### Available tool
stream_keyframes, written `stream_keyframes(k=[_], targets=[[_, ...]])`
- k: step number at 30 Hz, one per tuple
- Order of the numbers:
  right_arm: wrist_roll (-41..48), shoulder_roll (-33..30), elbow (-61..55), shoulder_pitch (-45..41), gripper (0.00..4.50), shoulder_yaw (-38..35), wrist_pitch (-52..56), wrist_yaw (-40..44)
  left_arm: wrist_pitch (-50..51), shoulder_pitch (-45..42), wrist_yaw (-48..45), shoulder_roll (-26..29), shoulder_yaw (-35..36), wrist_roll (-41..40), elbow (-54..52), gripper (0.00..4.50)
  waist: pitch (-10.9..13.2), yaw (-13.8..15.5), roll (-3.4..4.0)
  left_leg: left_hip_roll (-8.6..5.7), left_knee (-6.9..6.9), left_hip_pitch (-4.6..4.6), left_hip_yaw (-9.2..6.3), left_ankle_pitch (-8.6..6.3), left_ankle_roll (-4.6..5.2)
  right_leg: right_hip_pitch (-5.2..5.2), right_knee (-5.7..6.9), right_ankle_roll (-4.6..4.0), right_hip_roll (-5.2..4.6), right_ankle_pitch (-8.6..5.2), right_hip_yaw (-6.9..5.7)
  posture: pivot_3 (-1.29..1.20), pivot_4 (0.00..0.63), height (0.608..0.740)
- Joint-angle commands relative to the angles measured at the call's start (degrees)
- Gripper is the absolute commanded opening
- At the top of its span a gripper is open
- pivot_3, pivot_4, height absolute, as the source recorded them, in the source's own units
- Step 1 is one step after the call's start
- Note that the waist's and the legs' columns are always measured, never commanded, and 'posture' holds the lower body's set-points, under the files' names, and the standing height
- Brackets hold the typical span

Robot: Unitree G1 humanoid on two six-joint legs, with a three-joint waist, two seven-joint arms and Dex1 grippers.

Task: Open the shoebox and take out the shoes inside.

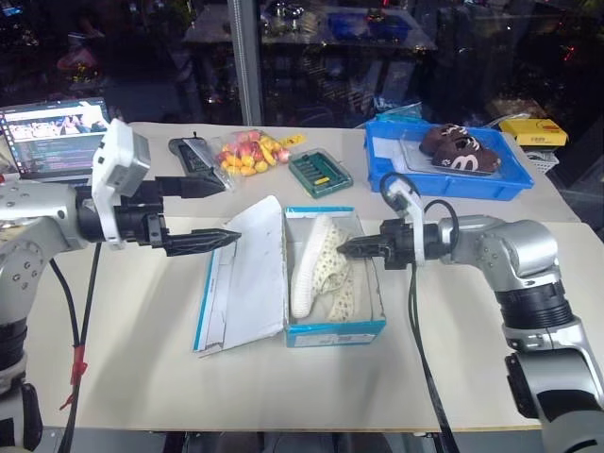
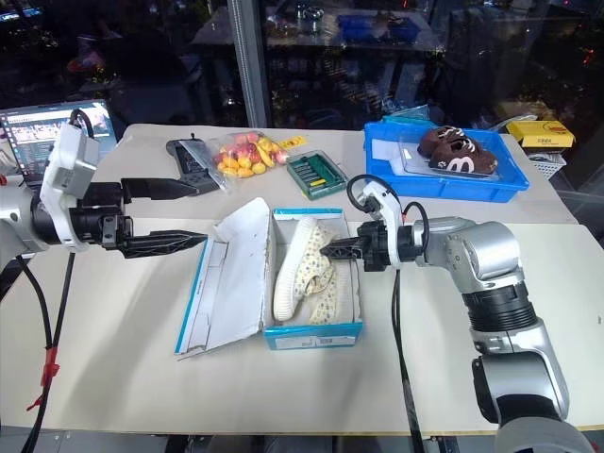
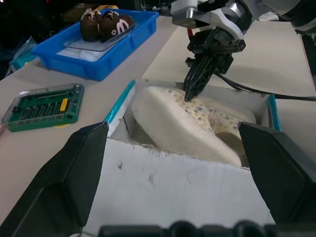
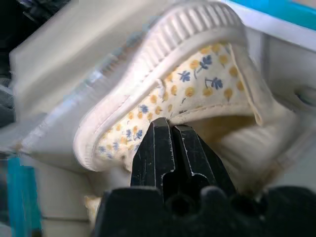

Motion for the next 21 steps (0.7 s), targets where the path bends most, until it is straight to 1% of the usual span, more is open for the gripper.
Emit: stream_keyframes(k=[1, 3, 6, 8, 10, 12, 15, 17, 21], targets=[[12.15, 2.57, 1.63, -7.98, 0.12, -13.78, 5.13, -0.37, -0.96, -0.90, -0.05, 0.41, 1.07, -0.25, -1.19, 4.50, 0.02, 0.03, 0.00, 0.00, 0.01, -0.01, 0.00, 0.00, 0.00, 0.00, 0.01, -0.01, 0.00, 0.01, 0.00, 0.00, 0.150, 0.739], [15.29, 2.66, 1.45, -10.69, 0.12, -17.41, 5.86, -1.00, -0.88, -0.74, 0.01, 0.35, 1.05, -0.35, -1.56, 4.50, 0.05, 0.05, 0.03, 0.00, 0.01, -0.02, 0.00, 0.00, 0.00, -0.01, 0.00, -0.01, -0.01, 0.02, 0.00, 0.00, 0.150, 0.739], [19.13, 1.56, 3.21, -15.43, 0.12, -24.46, 7.48, -5.97, -0.94, -0.43, -0.25, 0.62, 1.06, -0.28, -2.02, 4.50, 0.05, 0.19, 0.03, 0.01, -0.02, -0.02, -0.02, 0.00, 0.00, -0.01, -0.01, 0.00, 0.00, 0.02, -0.03, 0.00, 0.150, 0.739], [20.37, -0.60, 2.65, -16.68, 0.12, -26.90, 7.85, -7.07, -1.06, -0.11, -0.57, 0.83, 1.19, -0.25, -2.27, 4.50, 0.05, 0.44, 0.03, 0.01, -0.04, -0.03, -0.04, 0.00, 0.00, 0.01, -0.03, 0.00, -0.01, 0.01, -0.06, 0.00, 0.150, 0.739], [18.43, -4.65, 2.56, -17.37, 0.12, -27.10, 6.93, -8.32, -1.39, -0.03, -0.75, 0.65, 0.86, 0.06, -2.27, 4.50, 0.05, 0.59, 0.03, 0.00, -0.03, -0.03, -0.03, 0.00, 0.00, 0.06, -0.06, 0.00, -0.02, 0.01, -0.07, 0.00, 0.150, 0.739], [13.60, -10.02, 1.98, -16.52, 0.12, -24.08, 4.40, -8.80, -1.69, -0.16, -0.93, 0.33, 0.43, 0.29, -2.14, 4.50, 0.06, 0.64, 0.05, -0.02, -0.02, -0.03, -0.01, 0.00, 0.00, 0.06, -0.06, 0.00, -0.04, 0.02, -0.04, 0.00, 0.150, 0.739], [-2.10, -21.94, 2.10, -11.73, 0.12, -13.31, -6.09, -9.31, -2.21, -0.95, -1.14, -0.47, -0.68, 0.72, -1.59, 4.50, 0.06, 0.65, 0.05, -0.02, -0.02, -0.02, -0.02, 0.00, 0.00, 0.04, -0.07, -0.01, -0.03, -0.01, -0.04, 0.00, 0.150, 0.739], [-7.60, -25.90, 2.34, -9.70, 0.12, -10.28, -11.06, -9.73, -2.54, -1.12, -1.43, -0.75, -1.02, 0.92, -1.28, 4.50, 0.06, 0.63, 0.05, -0.03, -0.03, -0.03, -0.02, 0.00, 0.00, 0.05, -0.10, -0.01, -0.04, -0.02, -0.04, 0.00, 0.150, 0.739], [-12.04, -31.37, 3.79, -6.99, 0.12, -7.04, -16.50, -3.85, -4.03, -2.50, -2.11, -2.10, -3.26, 2.52, 0.50, 4.50, 0.18, 0.02, 0.26, -0.05, -0.02, -0.02, 0.04, 0.00, 0.00, -0.01, -0.08, -0.01, -0.04, -0.01, 0.06, 0.00, 0.150, 0.739]])
